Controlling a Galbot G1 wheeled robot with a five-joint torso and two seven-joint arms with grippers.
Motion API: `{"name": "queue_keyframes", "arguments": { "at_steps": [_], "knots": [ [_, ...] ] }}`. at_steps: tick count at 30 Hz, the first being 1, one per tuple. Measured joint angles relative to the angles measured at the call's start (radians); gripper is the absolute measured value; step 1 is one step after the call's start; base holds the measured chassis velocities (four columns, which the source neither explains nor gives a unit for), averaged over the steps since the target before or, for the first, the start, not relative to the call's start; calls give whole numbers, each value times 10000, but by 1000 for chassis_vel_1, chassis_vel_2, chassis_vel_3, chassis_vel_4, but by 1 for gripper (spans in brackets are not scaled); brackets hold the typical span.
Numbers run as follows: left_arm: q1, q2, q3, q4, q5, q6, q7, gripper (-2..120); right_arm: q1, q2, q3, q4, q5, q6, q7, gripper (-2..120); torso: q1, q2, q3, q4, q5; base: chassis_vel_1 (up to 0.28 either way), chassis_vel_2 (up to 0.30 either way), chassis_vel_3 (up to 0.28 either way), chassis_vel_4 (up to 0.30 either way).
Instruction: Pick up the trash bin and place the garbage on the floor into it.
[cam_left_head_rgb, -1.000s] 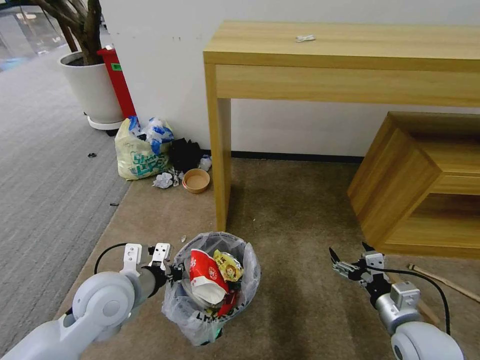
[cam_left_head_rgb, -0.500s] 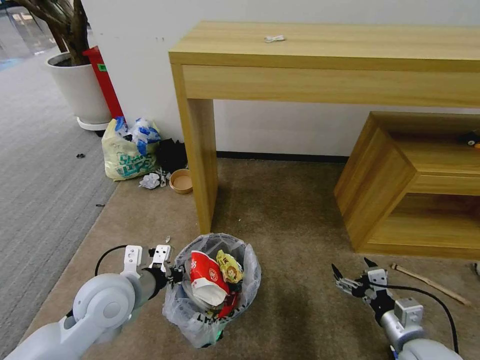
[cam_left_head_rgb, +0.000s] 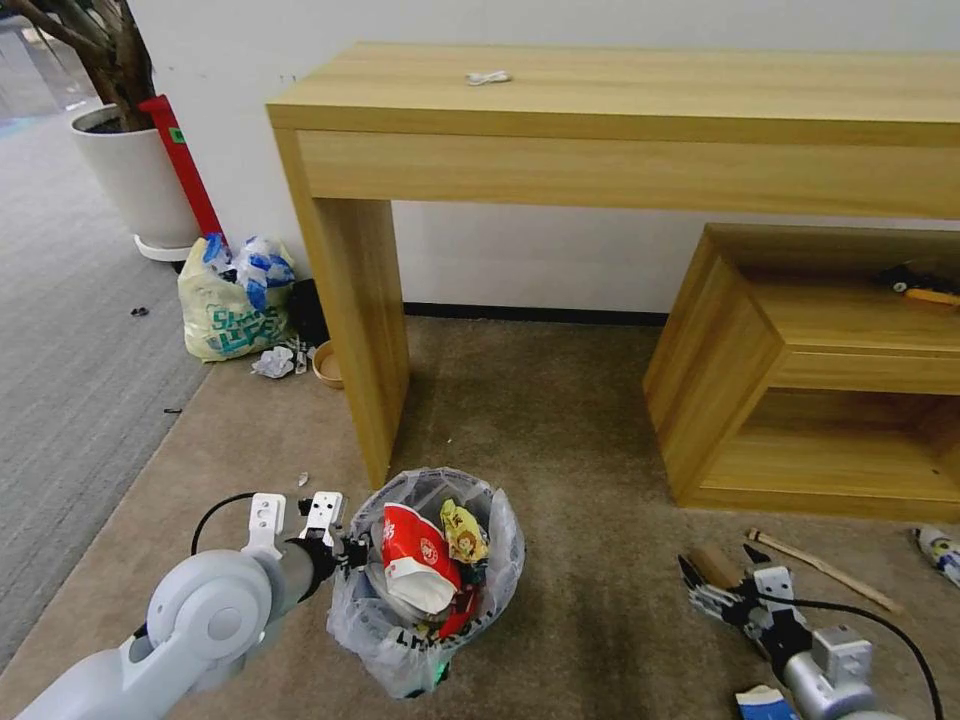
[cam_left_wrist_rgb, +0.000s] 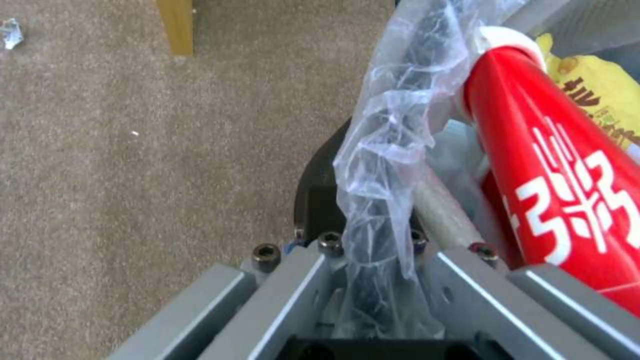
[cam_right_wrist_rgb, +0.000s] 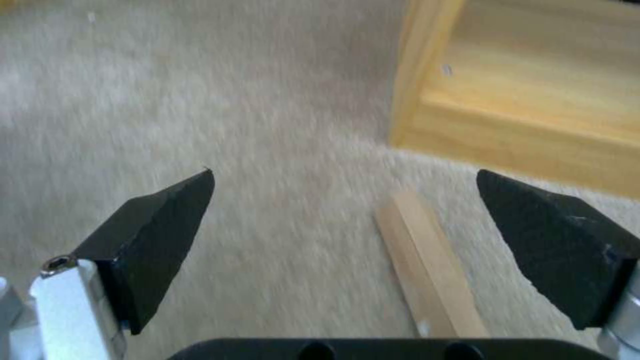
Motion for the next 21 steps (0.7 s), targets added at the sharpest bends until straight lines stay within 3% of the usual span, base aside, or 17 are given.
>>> {"name": "queue_keyframes", "arguments": {
  "at_steps": [8,9,21],
  "knots": [
    [1,-168,70,141,188,-1,108,0,-949,-274,171,-1233,-339,809,-449,100,-1,0,0,4,-3,0,0,0,0],
    [-39,-212,135,178,235,0,151,0,-956,-215,79,-1843,-577,1045,-477,100,-1,0,0,2,3,0,0,0,0],
    [-27,-192,178,219,493,0,341,0,-770,206,-387,-3515,85,785,-162,100,-1,0,0,2,1,0,0,0,0]
  ]
}}
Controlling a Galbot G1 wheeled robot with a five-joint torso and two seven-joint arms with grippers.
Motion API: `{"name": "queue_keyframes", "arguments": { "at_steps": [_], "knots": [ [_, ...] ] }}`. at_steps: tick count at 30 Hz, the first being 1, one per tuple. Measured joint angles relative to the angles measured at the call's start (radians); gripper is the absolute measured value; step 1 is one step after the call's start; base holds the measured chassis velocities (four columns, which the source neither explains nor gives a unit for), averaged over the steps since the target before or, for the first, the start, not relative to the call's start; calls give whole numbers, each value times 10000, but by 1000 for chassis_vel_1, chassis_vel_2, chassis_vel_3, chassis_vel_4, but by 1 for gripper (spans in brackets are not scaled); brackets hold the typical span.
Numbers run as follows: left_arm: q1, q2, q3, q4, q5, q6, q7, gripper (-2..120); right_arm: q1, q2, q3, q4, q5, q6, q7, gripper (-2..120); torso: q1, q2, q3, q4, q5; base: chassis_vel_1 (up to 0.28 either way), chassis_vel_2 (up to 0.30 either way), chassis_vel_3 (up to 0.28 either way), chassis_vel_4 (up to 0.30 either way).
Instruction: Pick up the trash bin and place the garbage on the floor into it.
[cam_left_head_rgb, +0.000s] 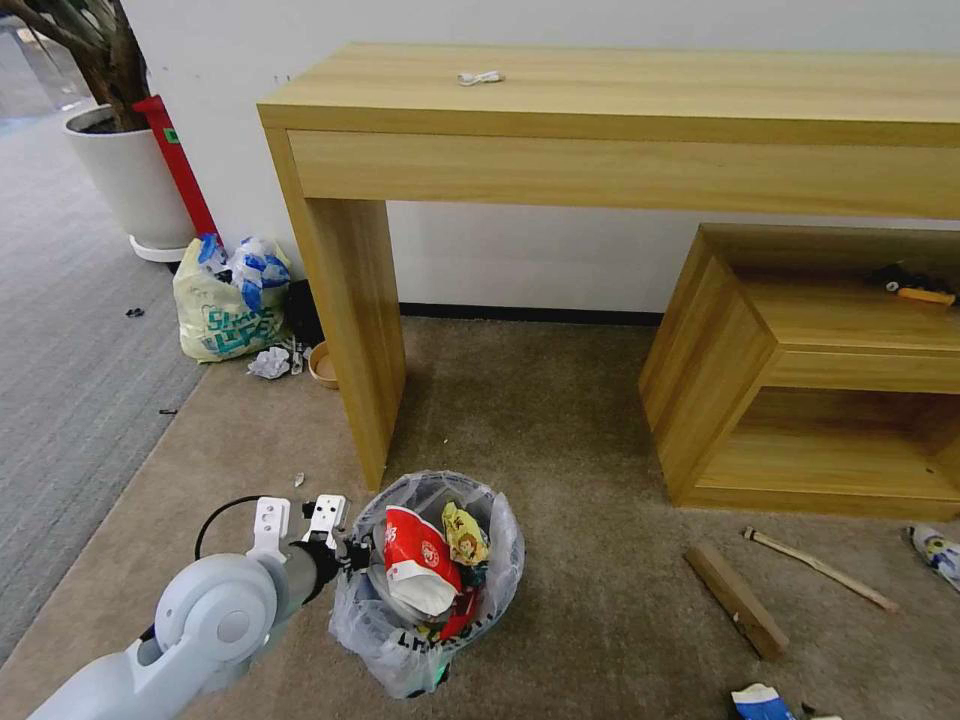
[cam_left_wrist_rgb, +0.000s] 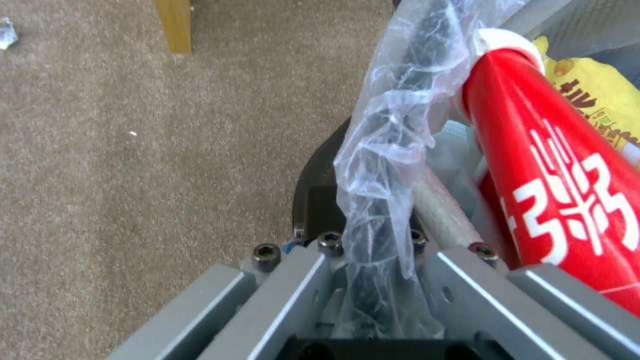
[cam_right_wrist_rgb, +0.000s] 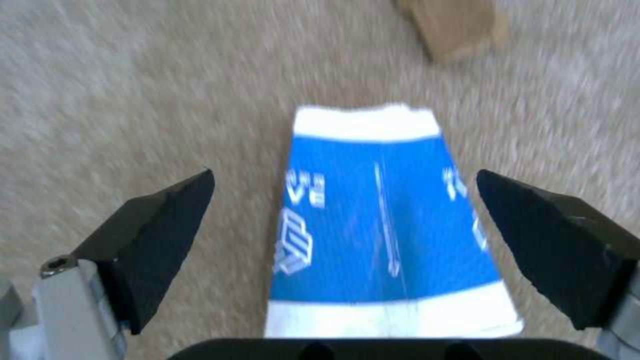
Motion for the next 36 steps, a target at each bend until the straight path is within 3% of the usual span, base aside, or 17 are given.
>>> {"name": "queue_keyframes", "arguments": {
  "at_steps": [7,22,23,25,27,36],
  "knots": [
    [-1,37,-1,-27,0,0,0,0,144,26,-86,-309,-15,-189,98,100,0,0,0,3,-2,0,0,0,0],
    [115,152,-68,-208,13,0,-24,0,670,298,-424,-1191,21,-419,561,48,1,0,0,2,-4,0,0,0,0],
    [116,183,-92,-227,13,-1,-28,0,664,296,-424,-1162,84,-414,662,41,0,0,1,2,-5,0,0,0,0],
    [116,191,-98,-232,12,0,-28,0,654,292,-423,-1142,105,-414,684,39,1,1,0,2,-5,0,0,0,0],
    [116,224,-110,-270,6,0,-30,0,628,298,-411,-1045,156,-414,847,25,1,0,1,1,-5,0,0,0,0],
    [141,311,-127,-372,-38,0,-53,0,399,431,-46,-120,-142,-66,1188,0,1,0,1,1,0,0,0,0,0]
  ]
}}
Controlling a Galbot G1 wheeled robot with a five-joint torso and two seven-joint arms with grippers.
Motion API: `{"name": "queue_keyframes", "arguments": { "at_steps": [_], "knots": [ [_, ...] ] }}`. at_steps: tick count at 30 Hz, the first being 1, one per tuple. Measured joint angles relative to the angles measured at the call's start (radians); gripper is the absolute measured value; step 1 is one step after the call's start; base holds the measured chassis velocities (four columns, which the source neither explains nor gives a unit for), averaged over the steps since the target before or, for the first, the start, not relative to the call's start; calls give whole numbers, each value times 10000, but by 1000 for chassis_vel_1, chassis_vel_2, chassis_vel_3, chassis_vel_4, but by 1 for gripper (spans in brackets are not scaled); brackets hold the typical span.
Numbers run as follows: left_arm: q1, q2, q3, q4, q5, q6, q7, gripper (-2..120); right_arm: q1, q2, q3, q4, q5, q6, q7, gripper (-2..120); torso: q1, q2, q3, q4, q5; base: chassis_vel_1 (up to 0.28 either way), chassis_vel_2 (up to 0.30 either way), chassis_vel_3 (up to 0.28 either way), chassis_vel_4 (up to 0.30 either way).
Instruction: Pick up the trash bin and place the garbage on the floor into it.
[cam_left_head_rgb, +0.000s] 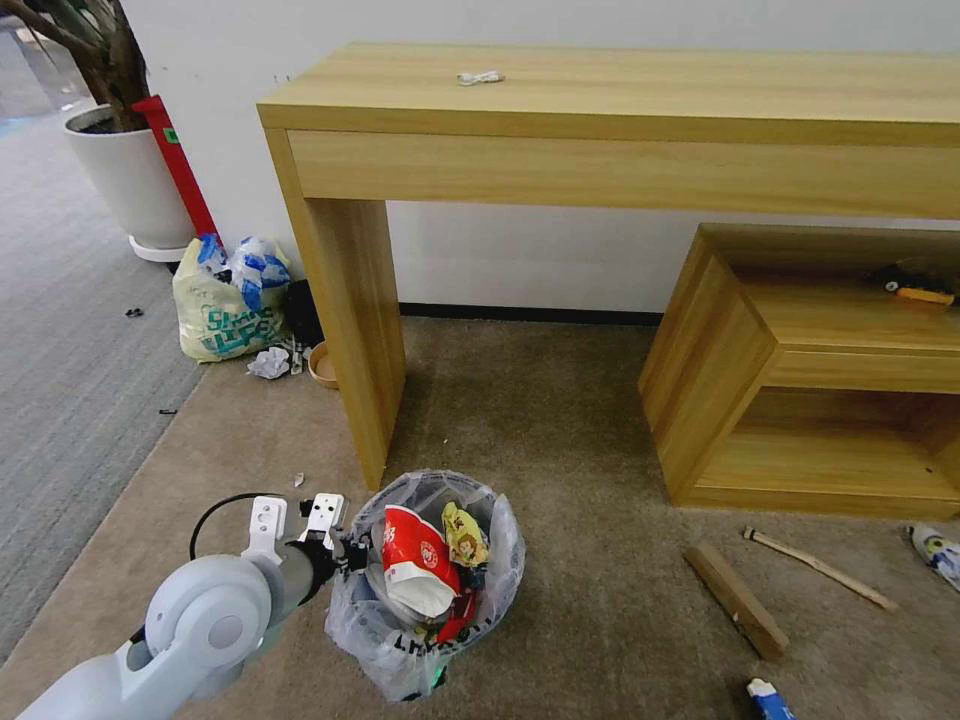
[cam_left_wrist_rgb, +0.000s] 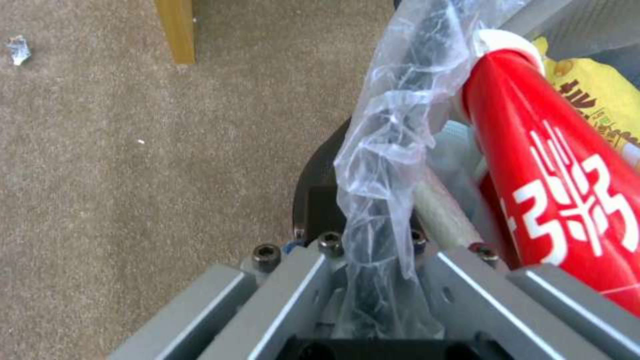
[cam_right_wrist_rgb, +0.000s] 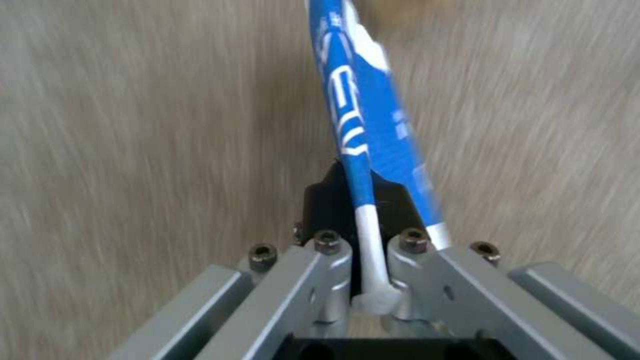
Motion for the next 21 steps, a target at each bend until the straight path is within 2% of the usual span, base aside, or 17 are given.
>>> {"name": "queue_keyframes", "arguments": {
  "at_steps": [3,6,7,9,11,13,15,17,18,19,20,21],
  "knots": [
    [-15,49,3,-20,-47,0,-7,0,-99,42,517,999,-710,520,-134,0,0,0,1,1,-4,0,0,0,0],
    [-34,66,23,-25,-63,0,-7,0,-88,10,663,1449,-857,605,-241,0,0,0,0,0,-4,0,0,0,0],
    [-67,81,62,-25,-85,0,-9,0,0,-92,831,2146,-944,573,-393,0,0,0,0,0,-1,0,0,0,0],
    [-86,88,83,-25,-101,0,-12,0,71,-185,889,2471,-944,492,-494,0,0,0,0,0,-3,0,0,0,0],
    [-147,134,162,-22,-181,0,-41,0,600,-733,879,3480,-861,79,-1008,0,0,0,1,-1,-2,0,0,0,0],
    [-161,144,177,-15,-192,0,-46,0,766,-901,796,3660,-819,-28,-1115,0,0,0,1,0,-4,0,0,0,0],
    [-221,190,247,45,-255,0,-89,0,2078,-1754,-99,4421,-425,-638,-1415,0,1,0,1,2,-2,0,0,0,0],
    [-229,195,256,54,-272,0,-105,0,2331,-1880,-290,4506,-330,-741,-1418,0,0,-1,2,1,1,0,0,0,0],
    [-315,220,316,82,-373,0,-177,0,3292,-2352,-1101,4824,120,-1147,-1439,0,0,0,2,10,-2,0,0,0,0],
    [-417,249,368,98,-471,0,-208,0,4167,-2707,-1782,5065,515,-1508,-1532,0,1,0,2,6,-4,0,0,0,0],
    [-417,249,368,98,-471,0,-208,0,4167,-2707,-1782,5065,515,-1508,-1532,0,1,0,2,6,-4,0,0,0,0],
    [-535,297,423,128,-562,0,-218,0,5107,-3041,-2479,5285,875,-1871,-1802,0,1,0,2,6,-3,0,0,0,0]
  ]
}}
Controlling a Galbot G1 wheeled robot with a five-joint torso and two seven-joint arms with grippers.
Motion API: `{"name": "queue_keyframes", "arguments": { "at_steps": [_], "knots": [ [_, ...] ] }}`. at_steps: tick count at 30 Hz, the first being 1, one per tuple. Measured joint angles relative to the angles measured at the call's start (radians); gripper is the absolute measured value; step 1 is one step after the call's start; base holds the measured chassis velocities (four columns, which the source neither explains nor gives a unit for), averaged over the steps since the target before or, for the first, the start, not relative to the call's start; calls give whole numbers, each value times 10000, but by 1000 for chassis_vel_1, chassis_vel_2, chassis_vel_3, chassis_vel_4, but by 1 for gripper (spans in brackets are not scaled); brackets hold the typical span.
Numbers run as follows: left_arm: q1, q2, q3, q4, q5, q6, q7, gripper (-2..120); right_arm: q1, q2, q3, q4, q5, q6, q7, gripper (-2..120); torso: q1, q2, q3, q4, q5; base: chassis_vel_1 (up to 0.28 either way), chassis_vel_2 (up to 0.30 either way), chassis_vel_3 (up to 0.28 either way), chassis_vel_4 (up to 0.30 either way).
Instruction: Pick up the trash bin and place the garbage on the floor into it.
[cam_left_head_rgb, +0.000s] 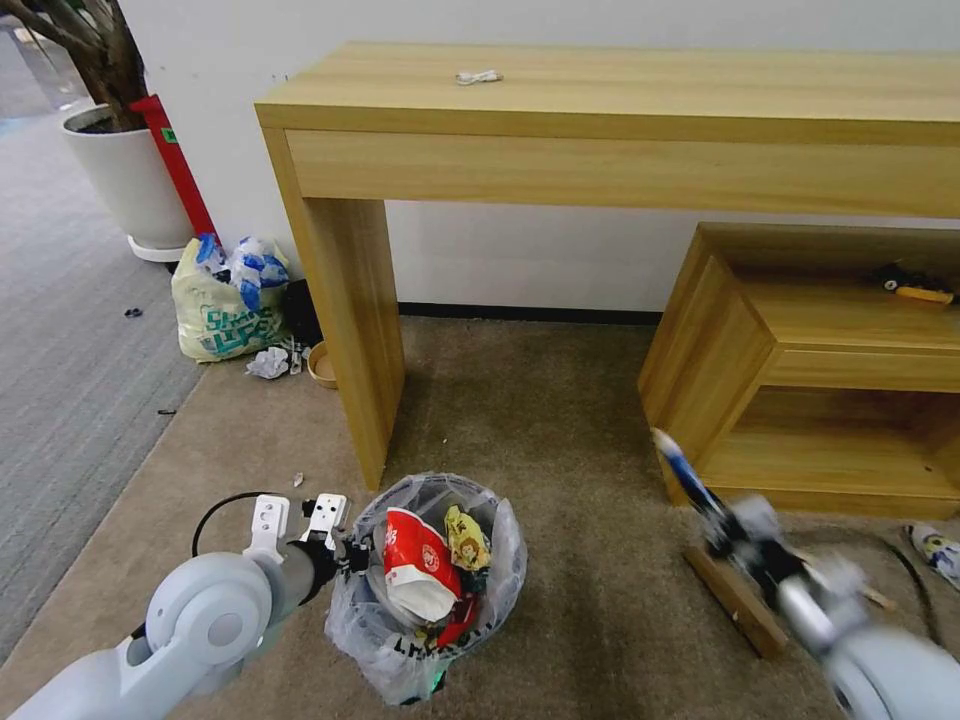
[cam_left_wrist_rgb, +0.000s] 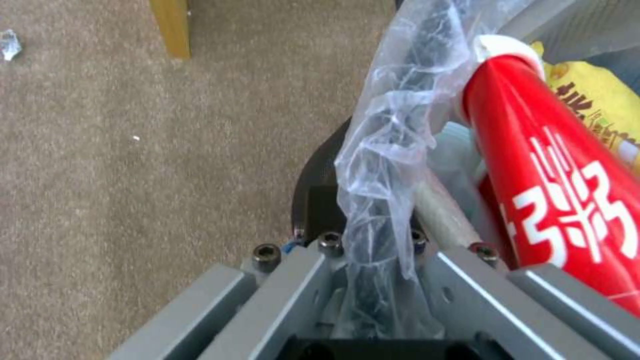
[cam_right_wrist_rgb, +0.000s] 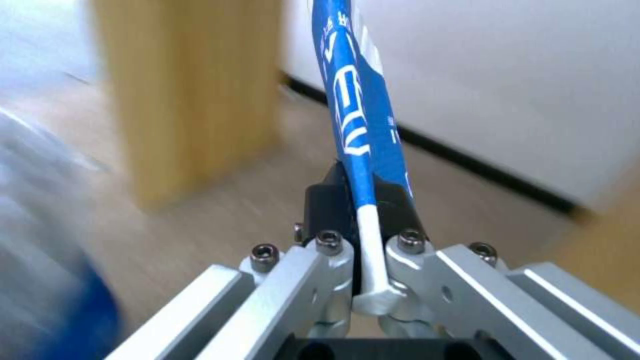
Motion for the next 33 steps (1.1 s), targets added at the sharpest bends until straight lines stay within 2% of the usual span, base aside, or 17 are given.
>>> {"name": "queue_keyframes", "arguments": {
  "at_steps": [2,4,5,8,9,12,15,22,24,27,33],
  "knots": [
    [-31,17,16,18,-16,0,0,0,334,-119,-284,53,95,-128,-123,0,0,0,0,-3,-1,0,0,0,0],
    [-86,109,52,98,-47,0,46,0,1984,-598,-1792,203,402,-503,-647,0,0,0,0,-6,1,0,0,0,0],
    [-86,109,52,98,-47,0,46,0,1984,-598,-1792,203,402,-503,-647,0,0,0,0,-6,1,0,0,0,0],
    [-95,145,64,161,-48,0,126,0,3667,-835,-3436,208,378,-618,-1735,0,0,-1,0,1,0,0,0,0,0],
    [-95,145,64,161,-48,0,126,0,3667,-835,-3436,208,378,-618,-1735,0,0,-1,0,1,0,0,0,0,0],
    [-150,144,93,195,-75,0,165,0,4697,-829,-4744,278,104,-619,-2694,0,1,-2,-1,-4,-1,0,0,0,0],
    [-164,143,100,224,-80,0,174,0,4986,-759,-5341,359,-111,-618,-2991,0,0,-1,-2,-5,-1,0,0,0,0],
    [-185,160,102,259,-94,0,186,0,4926,-701,-6044,551,-733,-608,-3379,0,0,-1,-2,-6,0,0,0,0,0],
    [-188,159,104,261,-95,0,186,0,4901,-703,-6059,543,-805,-603,-3389,0,0,-2,-2,-6,-1,0,0,0,0],
    [-195,160,113,261,-86,0,188,0,4691,-706,-5958,241,-1781,-491,-3826,0,0,-1,-2,-6,1,0,0,0,0],
    [-170,167,124,211,-74,0,188,0,4647,-530,-5968,-114,-2348,-443,-3970,0,-1,-1,-2,-5,0,0,0,0,0]
  ]
}}
